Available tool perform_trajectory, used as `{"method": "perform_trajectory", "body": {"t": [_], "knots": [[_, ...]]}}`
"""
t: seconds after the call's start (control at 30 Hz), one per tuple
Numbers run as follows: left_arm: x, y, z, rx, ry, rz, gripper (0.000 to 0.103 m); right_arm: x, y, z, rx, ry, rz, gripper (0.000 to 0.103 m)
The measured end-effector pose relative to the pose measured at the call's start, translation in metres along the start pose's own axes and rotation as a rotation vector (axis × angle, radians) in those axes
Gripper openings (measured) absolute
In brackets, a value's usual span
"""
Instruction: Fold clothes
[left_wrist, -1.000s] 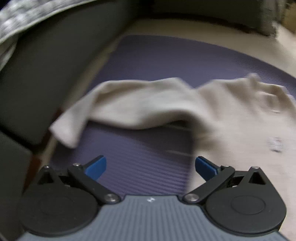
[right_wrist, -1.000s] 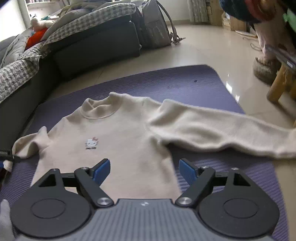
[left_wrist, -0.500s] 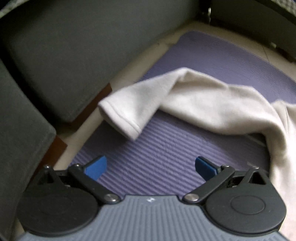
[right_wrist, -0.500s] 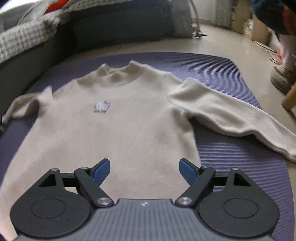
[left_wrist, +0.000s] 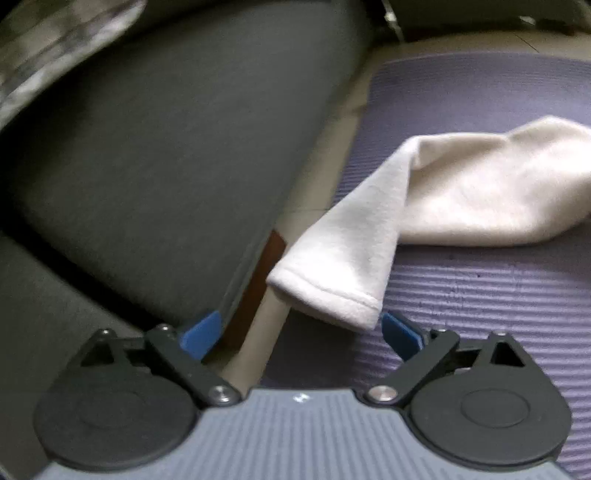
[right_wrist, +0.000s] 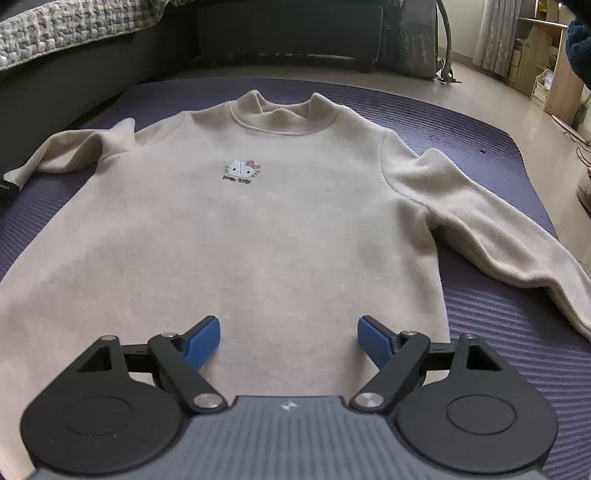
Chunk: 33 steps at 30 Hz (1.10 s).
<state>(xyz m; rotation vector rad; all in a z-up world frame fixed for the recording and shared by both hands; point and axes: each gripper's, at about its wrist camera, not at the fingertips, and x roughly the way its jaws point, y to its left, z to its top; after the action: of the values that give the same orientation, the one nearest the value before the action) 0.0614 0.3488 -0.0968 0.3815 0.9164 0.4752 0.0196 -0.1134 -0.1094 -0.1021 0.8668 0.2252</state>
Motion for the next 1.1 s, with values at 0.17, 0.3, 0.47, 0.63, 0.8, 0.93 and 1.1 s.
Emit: {"method": "perform_trajectory", "body": {"t": [0.17, 0.3, 0.47, 0.63, 0.8, 0.93, 1.1], "knots": [[0.015, -0.001, 0.010, 0.046, 0.046, -0.036, 0.014, -0.003, 0.009, -0.002, -0.041, -0.014, -0.003, 0.082], [-0.003, 0.020, 0.021, -0.061, -0.031, -0.072, 0.005, -0.006, 0.012, -0.003, -0.071, -0.035, -0.018, 0.082], [-0.029, 0.045, 0.035, -0.125, -0.094, -0.112, 0.005, -0.008, 0.010, 0.002, -0.057, -0.050, -0.027, 0.082], [-0.045, 0.077, 0.048, -0.254, -0.051, -0.122, 0.005, -0.008, 0.010, 0.001, -0.075, -0.055, -0.036, 0.082], [-0.066, 0.098, 0.050, -0.342, 0.002, -0.162, 0.004, -0.010, 0.014, 0.025, -0.098, -0.109, 0.078, 0.082], [-0.059, 0.103, 0.048, -0.359, 0.027, -0.149, 0.004, -0.002, 0.031, 0.083, -0.166, -0.213, 0.236, 0.078], [-0.053, 0.111, 0.054, -0.350, 0.023, -0.139, 0.004, 0.060, 0.067, 0.168, -0.273, -0.244, 0.292, 0.068]]}}
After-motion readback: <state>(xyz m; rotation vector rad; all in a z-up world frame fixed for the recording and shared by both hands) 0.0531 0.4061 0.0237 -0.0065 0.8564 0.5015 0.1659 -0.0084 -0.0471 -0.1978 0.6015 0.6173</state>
